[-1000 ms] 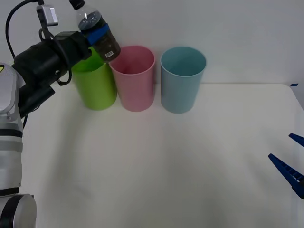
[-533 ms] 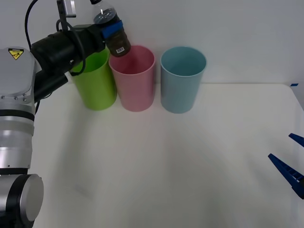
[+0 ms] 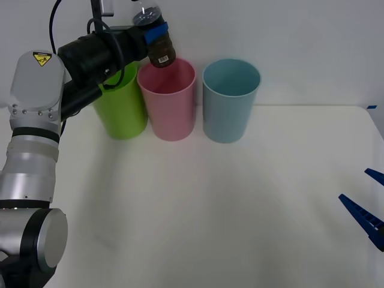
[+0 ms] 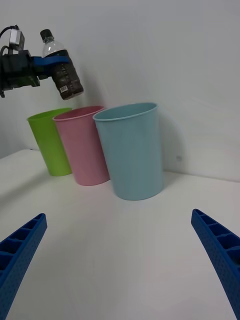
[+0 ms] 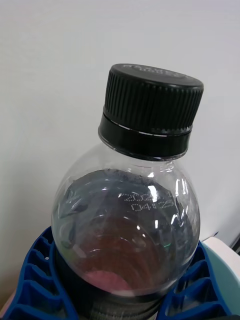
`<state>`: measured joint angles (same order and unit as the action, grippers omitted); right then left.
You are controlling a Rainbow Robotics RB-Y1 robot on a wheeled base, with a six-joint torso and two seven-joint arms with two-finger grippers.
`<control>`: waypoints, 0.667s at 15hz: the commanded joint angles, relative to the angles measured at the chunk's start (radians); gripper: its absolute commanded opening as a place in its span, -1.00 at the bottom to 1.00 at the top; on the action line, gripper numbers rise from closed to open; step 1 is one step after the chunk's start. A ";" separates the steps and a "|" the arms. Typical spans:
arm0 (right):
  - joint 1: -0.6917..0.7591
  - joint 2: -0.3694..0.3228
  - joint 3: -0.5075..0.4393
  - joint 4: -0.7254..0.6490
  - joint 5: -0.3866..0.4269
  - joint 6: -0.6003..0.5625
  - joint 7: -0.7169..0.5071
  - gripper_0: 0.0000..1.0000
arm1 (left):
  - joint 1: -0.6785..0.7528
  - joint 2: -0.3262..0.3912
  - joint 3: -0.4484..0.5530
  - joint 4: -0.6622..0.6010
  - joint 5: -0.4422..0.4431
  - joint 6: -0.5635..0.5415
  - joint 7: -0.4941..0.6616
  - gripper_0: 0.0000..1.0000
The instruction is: Grasp the object on the table and drop it into the matching bin: aluminum can to the light blue bin, PET bottle to the pink bin.
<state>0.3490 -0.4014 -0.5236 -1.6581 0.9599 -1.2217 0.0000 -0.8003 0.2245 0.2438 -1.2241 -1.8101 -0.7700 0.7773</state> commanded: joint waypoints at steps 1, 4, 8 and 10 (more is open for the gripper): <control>0.000 0.000 0.000 0.000 0.000 0.000 0.000 1.00 | 0.001 -0.004 0.000 0.000 -0.005 0.002 -0.004 -1.00; 0.000 0.000 0.000 0.000 0.000 0.000 0.000 1.00 | 0.001 -0.002 0.000 0.000 0.003 0.003 0.000 -0.14; 0.000 0.000 0.000 0.000 0.000 0.000 0.000 1.00 | 0.001 -0.004 0.003 0.000 0.003 0.009 0.007 1.00; 0.000 0.000 0.000 0.000 0.000 0.000 0.000 1.00 | 0.001 -0.002 0.011 0.000 0.003 0.009 0.013 1.00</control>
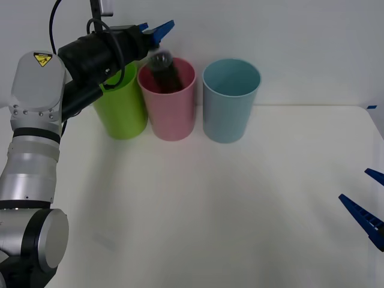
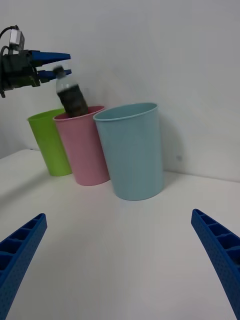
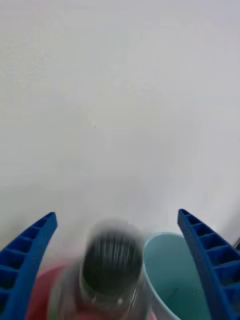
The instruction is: Grasp the object on the table and drop it into the matching bin: aluminum can to the light blue bin, PET bottle to the pink bin.
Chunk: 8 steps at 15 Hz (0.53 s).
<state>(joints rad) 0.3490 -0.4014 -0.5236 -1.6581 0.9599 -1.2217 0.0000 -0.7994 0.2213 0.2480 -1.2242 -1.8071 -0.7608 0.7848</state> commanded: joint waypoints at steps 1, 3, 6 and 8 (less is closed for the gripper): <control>0.000 0.000 0.000 0.000 0.000 0.000 0.000 1.00 | 0.002 0.001 0.010 0.000 0.003 -0.002 0.007 1.00; 0.000 0.000 0.000 0.000 0.000 0.000 0.000 1.00 | 0.005 0.004 0.023 0.000 0.014 -0.015 0.002 1.00; 0.000 0.000 0.000 0.000 0.000 0.000 0.000 1.00 | 0.029 0.038 0.040 0.000 0.066 -0.060 -0.010 1.00; 0.000 0.000 0.000 0.000 0.000 0.000 0.000 1.00 | 0.055 0.079 0.028 -0.001 0.140 -0.081 -0.024 1.00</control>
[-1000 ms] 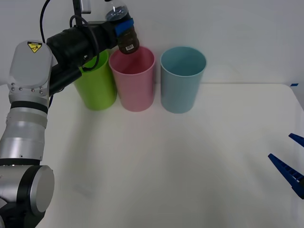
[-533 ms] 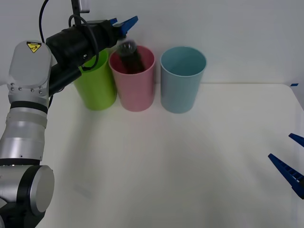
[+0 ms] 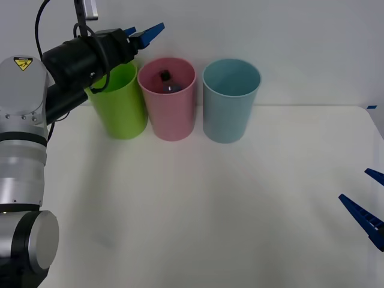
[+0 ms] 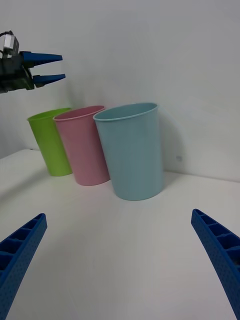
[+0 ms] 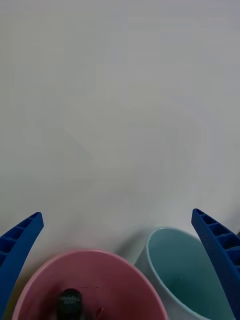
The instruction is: Grasp the object on the table and drop it into the matching bin: aluminum can to the light blue bin, PET bottle to the pink bin.
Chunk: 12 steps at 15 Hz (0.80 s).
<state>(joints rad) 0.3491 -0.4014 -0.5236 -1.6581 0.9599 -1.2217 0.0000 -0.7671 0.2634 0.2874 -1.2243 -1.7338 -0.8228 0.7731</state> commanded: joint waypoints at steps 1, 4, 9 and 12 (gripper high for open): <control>0.000 0.000 0.000 0.000 0.000 0.000 0.000 1.00 | 0.034 0.057 -0.016 -0.001 0.095 -0.030 -0.018 1.00; 0.000 0.000 0.000 0.000 0.000 0.000 0.000 1.00 | 0.085 0.122 -0.037 -0.001 0.220 -0.062 -0.077 1.00; 0.000 0.000 0.000 0.000 0.000 0.000 0.000 1.00 | 0.169 0.195 -0.067 -0.004 0.393 -0.125 -0.173 1.00; 0.000 0.000 0.000 0.000 0.000 0.000 0.000 1.00 | 0.213 0.226 -0.068 -0.007 0.465 -0.177 -0.218 1.00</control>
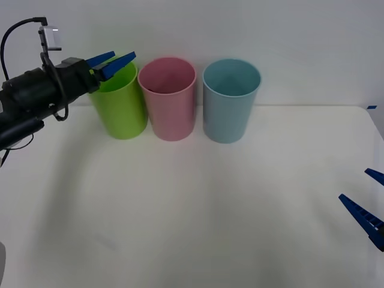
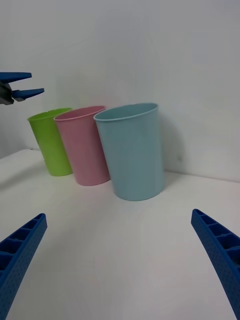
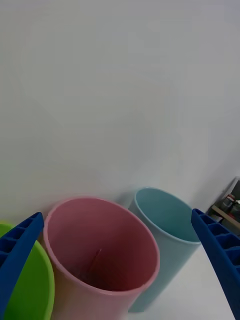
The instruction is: Grasp the object on the table and drop it into the matching bin: aluminum can to the light blue bin, PET bottle to the pink bin.
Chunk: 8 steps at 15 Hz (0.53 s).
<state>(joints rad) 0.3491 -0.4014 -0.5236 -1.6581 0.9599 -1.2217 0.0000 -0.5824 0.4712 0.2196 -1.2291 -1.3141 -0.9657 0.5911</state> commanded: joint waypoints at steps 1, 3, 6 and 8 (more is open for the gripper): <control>0.000 0.000 0.000 0.000 0.000 0.000 0.000 1.00 | 0.053 0.030 0.000 -0.003 0.076 -0.050 -0.071 1.00; 0.000 0.000 0.000 0.000 0.000 0.000 0.000 1.00 | 0.099 0.046 0.001 -0.003 0.111 -0.091 -0.139 1.00; 0.000 0.000 0.000 0.000 0.000 0.000 0.000 1.00 | 0.170 0.063 0.006 -0.003 0.145 -0.148 -0.251 1.00; 0.000 0.000 0.000 0.000 0.000 0.000 0.000 1.00 | 0.210 0.064 0.034 -0.003 0.147 -0.206 -0.315 1.00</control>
<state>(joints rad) 0.3491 -0.4014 -0.5236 -1.6581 0.9599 -1.2217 0.0000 -0.3888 0.5351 0.2419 -1.2318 -1.1677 -1.1474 0.3021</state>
